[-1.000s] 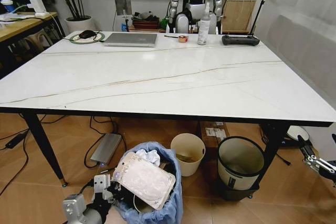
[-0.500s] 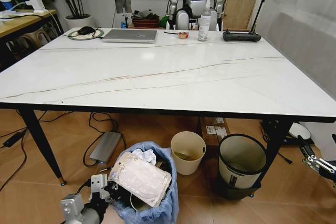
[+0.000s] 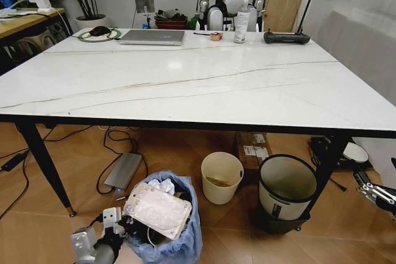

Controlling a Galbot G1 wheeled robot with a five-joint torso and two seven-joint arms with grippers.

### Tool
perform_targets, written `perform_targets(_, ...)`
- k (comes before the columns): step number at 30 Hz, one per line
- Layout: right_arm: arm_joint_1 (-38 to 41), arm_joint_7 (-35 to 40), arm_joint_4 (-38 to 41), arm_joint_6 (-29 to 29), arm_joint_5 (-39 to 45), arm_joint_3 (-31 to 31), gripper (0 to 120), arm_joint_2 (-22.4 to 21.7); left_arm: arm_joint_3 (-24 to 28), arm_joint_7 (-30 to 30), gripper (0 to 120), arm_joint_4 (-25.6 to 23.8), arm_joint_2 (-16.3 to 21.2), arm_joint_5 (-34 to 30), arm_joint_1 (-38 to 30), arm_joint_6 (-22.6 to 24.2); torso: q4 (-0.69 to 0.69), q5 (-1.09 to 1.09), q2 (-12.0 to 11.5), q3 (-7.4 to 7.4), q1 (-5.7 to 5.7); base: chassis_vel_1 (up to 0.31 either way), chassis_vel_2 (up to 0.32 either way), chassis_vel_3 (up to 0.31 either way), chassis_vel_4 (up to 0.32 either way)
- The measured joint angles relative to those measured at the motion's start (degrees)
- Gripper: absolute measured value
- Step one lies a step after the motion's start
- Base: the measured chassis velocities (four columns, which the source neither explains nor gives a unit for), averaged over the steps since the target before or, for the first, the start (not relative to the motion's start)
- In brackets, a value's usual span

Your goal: Pick up the trash bin and place the trash from the table into it.

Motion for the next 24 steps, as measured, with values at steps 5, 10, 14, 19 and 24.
perform_targets(5, 0.0, 0.0, 0.0, 0.0, 0.0, 0.0, 100, 0.0, -0.1, 0.0, 0, 1.2, 0.0, -0.3, -0.3, -0.2, 0.0, 0.0, -1.0, -0.71, -0.3, 0.0, 0.0, 0.0, 0.0)
perform_targets(10, 0.0, 0.0, 0.0, 0.0, 0.0, 0.0, 100, 0.0, -0.2, 0.1, 0, 2.6, 0.2, -0.3, -0.8, -0.6, 0.0, 0.0, -2.4, -1.61, -0.82, 0.0, 0.0, 0.0, 0.0)
perform_targets(14, 0.0, 0.0, 0.0, 0.0, 0.0, 0.0, 100, 0.0, -0.2, 0.2, 0, 3.3, 0.2, -0.3, -1.0, -0.8, 0.0, 0.0, -3.2, -2.19, -0.99, 0.0, 0.0, 0.0, 0.0)
perform_targets(19, 0.0, 0.0, 0.0, 0.0, 0.0, 0.0, 100, 0.0, -0.2, 0.4, 0, 4.3, 0.2, -0.2, -1.2, -1.1, 0.0, 0.0, -4.3, -2.95, -1.39, 0.0, 0.0, 0.0, 0.0)
perform_targets(24, 0.0, 0.0, 0.0, 0.0, 0.0, 0.0, 100, 0.0, 0.1, 0.7, 0, 5.1, 0.1, 0.0, -1.2, -1.6, 0.0, 0.0, -5.5, -3.76, -1.73, 0.0, 0.0, 0.0, 0.0)
